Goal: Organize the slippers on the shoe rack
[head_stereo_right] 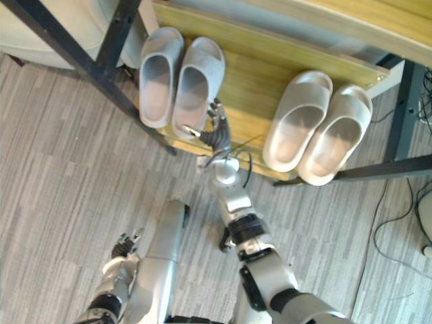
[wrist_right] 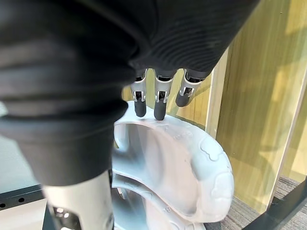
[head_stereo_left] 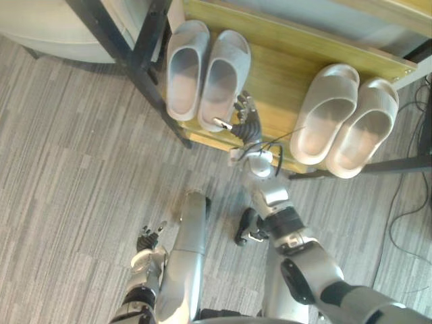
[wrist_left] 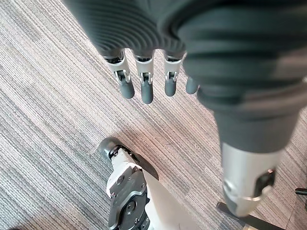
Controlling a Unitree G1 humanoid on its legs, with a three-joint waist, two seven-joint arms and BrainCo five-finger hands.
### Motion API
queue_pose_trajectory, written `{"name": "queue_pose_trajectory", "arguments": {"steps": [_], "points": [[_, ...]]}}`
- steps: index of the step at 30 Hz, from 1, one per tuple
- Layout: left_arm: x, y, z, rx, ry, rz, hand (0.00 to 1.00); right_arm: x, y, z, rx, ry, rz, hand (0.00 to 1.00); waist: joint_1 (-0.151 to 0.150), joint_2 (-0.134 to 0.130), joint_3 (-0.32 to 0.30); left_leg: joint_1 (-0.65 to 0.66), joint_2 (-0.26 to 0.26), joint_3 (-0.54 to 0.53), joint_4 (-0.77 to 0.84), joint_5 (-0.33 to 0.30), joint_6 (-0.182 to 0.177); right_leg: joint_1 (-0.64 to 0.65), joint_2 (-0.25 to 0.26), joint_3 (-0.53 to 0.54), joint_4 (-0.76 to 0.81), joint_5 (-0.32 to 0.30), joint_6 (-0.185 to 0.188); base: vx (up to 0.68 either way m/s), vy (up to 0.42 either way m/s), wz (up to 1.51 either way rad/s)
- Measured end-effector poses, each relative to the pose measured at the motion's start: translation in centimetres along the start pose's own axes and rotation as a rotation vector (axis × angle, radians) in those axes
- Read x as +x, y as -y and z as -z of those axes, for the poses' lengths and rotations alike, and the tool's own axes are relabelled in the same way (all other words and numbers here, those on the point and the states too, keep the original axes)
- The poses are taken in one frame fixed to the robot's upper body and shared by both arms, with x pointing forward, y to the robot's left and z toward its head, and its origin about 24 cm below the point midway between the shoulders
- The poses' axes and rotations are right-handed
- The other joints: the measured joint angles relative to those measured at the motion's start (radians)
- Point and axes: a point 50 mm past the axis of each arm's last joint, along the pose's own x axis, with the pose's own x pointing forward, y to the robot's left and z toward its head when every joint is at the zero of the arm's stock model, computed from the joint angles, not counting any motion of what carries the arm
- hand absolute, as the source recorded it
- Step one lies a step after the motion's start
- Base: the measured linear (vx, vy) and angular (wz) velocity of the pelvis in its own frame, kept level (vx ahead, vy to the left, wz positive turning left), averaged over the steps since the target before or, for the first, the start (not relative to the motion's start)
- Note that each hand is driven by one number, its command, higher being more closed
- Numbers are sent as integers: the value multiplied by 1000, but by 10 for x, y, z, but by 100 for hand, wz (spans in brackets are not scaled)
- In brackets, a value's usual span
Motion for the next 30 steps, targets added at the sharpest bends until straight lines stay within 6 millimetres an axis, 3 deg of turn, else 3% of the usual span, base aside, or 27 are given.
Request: {"name": "queue_pose_trajectory", "arguments": {"steps": [4,11,15,16,22,24,26,30], "points": [[0,2,0,-2,2,4,0,-2,8,2,-14,0,15,0,-3,2,1,19,3,4,-3,0,0,18,2,2,-5,0,0,5,8,-1],[-1,1,0,-8,9,3,0,-42,42,33,-64,-57,76,0,-8,5,3,153,25,30,-86,5,9,143,21,12,-94,15,17,37,24,-8],[-4,-6,5,47,15,1,0,-92,64,54,-118,-114,103,0,-36,3,2,349,45,64,-238,24,26,328,32,14,-252,58,19,109,29,-12],[-4,-7,6,55,13,3,0,-95,66,56,-120,-121,104,0,-39,2,1,365,46,67,-254,27,27,345,32,14,-266,62,18,148,32,-4],[-17,-6,39,259,-58,98,0,-173,88,102,-204,-362,74,0,-86,-17,-133,634,48,148,-585,121,57,584,35,31,-580,166,48,193,65,-9],[-20,-5,45,311,-74,125,0,-186,93,110,-220,-413,74,0,-96,-18,-156,682,46,159,-650,141,64,626,36,33,-642,189,52,162,69,-12],[-26,-8,62,394,-131,164,0,-212,103,135,-259,-553,77,0,-119,-18,-209,790,41,190,-794,189,71,715,39,40,-775,240,69,217,101,-22],[-33,-7,79,492,-188,220,0,-252,131,173,-330,-805,112,0,-131,0,-262,903,36,203,-948,243,80,827,52,46,-945,311,84,146,66,-12]]}}
